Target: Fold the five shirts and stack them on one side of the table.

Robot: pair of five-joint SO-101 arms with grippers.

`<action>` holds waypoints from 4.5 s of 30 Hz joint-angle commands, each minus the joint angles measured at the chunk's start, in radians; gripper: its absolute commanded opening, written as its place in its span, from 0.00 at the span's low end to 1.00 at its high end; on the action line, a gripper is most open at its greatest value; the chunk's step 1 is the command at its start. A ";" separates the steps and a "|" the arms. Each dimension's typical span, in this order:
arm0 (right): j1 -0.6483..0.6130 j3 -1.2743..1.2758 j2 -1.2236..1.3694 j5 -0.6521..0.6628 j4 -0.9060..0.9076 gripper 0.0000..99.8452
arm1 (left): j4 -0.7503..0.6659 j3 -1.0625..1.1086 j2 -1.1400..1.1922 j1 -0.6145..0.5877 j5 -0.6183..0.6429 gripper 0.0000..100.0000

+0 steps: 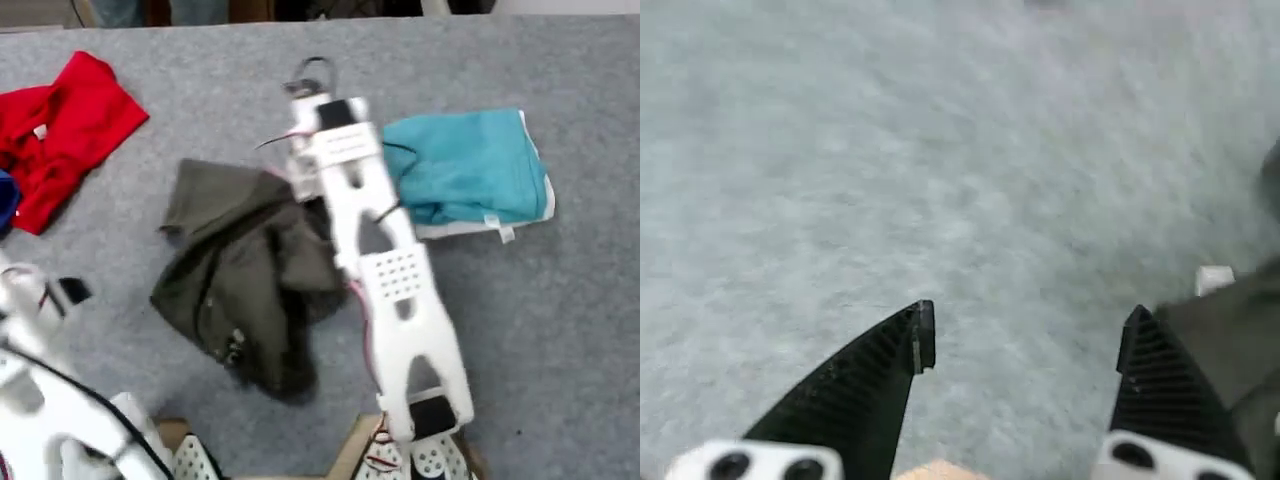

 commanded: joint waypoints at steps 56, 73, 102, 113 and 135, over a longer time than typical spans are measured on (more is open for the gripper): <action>-0.430 -0.013 -0.019 -0.285 -0.037 0.23 | -0.150 -0.317 0.258 0.225 -0.548 0.04; -0.245 0.723 -0.401 -0.038 0.011 0.01 | -0.172 -0.452 0.545 0.027 -0.253 0.30; -0.189 1.237 -1.287 0.525 -0.011 0.30 | -0.172 -0.401 0.583 0.084 -0.258 0.30; -0.242 0.633 -0.536 0.087 -0.255 0.21 | -0.172 -0.348 0.582 0.131 -0.190 0.30; 0.012 0.275 -0.171 0.149 0.012 0.01 | -0.180 -0.349 0.588 0.133 -0.195 0.30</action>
